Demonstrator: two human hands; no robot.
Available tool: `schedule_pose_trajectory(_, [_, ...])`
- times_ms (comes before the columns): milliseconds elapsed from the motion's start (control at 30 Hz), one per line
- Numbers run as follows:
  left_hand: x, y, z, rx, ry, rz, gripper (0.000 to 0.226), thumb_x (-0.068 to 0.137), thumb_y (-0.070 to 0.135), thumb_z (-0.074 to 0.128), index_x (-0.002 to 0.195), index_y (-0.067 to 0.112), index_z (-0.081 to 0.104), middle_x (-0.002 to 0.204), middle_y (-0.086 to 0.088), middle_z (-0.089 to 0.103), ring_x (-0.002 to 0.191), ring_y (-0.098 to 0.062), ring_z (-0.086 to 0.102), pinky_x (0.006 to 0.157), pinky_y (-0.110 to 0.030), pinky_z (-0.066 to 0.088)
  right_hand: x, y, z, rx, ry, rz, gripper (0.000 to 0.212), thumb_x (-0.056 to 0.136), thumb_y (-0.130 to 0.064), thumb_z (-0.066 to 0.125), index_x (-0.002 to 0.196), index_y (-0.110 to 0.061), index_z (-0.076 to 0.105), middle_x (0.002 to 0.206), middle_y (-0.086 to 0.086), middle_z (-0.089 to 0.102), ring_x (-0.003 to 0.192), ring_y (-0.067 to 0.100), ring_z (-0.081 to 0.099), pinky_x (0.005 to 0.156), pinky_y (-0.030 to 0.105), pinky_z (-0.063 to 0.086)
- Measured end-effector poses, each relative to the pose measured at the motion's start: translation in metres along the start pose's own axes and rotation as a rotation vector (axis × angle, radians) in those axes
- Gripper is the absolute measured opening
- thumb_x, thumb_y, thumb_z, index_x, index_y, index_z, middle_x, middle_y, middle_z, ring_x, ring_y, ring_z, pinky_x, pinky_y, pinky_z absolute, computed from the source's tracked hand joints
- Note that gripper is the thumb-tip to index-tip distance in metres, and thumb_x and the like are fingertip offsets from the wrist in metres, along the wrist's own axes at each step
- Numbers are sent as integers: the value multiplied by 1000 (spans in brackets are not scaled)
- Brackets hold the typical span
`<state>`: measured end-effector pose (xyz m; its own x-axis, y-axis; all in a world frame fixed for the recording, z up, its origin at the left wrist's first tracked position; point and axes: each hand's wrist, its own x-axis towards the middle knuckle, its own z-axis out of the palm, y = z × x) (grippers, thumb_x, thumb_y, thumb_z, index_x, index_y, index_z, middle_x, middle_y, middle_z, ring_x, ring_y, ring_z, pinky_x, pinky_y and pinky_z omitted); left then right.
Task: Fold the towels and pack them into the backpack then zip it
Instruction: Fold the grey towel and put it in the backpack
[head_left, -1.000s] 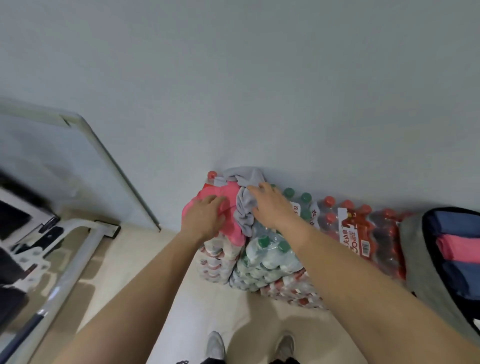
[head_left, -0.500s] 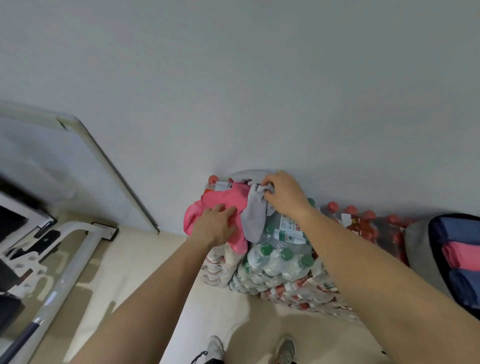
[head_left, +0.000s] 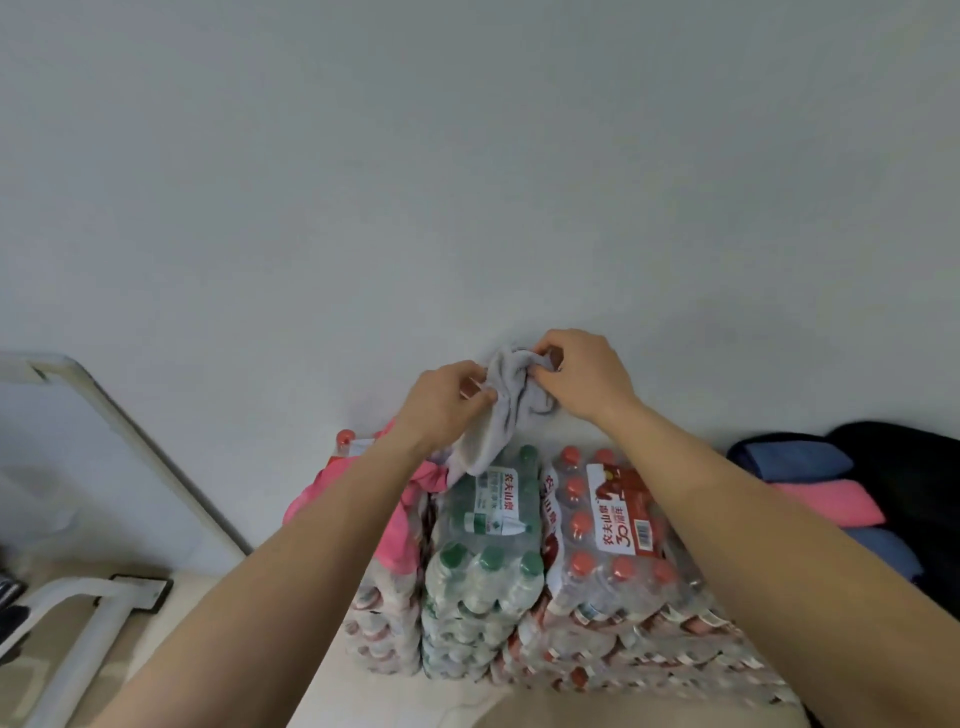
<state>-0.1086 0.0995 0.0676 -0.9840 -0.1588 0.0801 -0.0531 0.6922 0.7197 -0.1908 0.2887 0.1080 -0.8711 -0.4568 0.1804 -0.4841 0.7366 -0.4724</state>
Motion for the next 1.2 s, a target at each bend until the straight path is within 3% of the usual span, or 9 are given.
schedule_pose_trajectory(233, [19,26,29,-3,39,-27,19,89,38,65,101,23,68,84,6,68,76,-12,63,60,-15,41,-41,66,20,84,-40,195,35,96,-30,57,131,-30,59,118,-3,64,100,15,62,86,35,53])
schedule_pose_trajectory(400, [25,34,59,-99,-1,-99,12,84,30,71,89,22,63,72,4,72,67,-14,68,67,-37,58,-57,55,38,291,-66,136,29,94,-40,57,121,-27,58,109,-9,63,91,9,61,83,35,54])
schedule_pose_trajectory(500, [24,37,74,-189,-12,-100,17,87,25,70,97,20,57,71,1,74,63,-19,70,60,-36,57,-63,54,47,339,-137,153,49,85,-46,65,130,-31,50,117,-10,61,99,10,60,85,36,53])
schedule_pose_trajectory(633, [25,43,82,-170,-65,-62,14,92,14,57,101,23,63,75,2,74,69,-10,71,69,-30,58,-66,60,53,391,-209,160,79,66,-53,80,135,-32,46,121,-10,60,104,10,60,87,32,54])
schedule_pose_trajectory(767, [29,42,82,-98,-76,-89,25,87,9,53,103,20,70,91,2,75,87,-11,70,80,-23,54,-62,68,51,348,-135,162,45,91,-20,62,135,-23,52,116,2,68,92,16,63,84,34,55])
schedule_pose_trajectory(867, [27,40,78,-14,-83,-74,25,81,10,63,105,19,69,87,7,74,88,-8,67,73,-12,47,-57,75,40,348,-113,171,31,92,-11,54,120,-21,61,105,1,70,86,17,64,82,38,56])
schedule_pose_trajectory(933, [27,40,76,52,-65,-37,17,80,17,69,97,20,70,83,6,74,82,-9,67,71,-16,49,-53,76,32,354,-123,146,26,90,-7,49,105,-22,64,97,-2,69,84,17,63,78,38,55])
schedule_pose_trajectory(1100, [25,40,78,276,-31,65,15,87,38,64,83,25,70,87,7,62,77,-14,59,68,-30,49,-42,69,14,343,-155,109,20,99,-13,39,101,-15,58,94,1,62,84,18,56,69,29,43])
schedule_pose_trajectory(1200, [26,37,77,283,-89,109,16,91,40,62,89,26,71,96,9,63,85,-12,60,74,-33,50,-38,67,3,326,-225,95,11,94,-23,50,101,-19,58,94,-3,62,85,17,57,66,27,42])
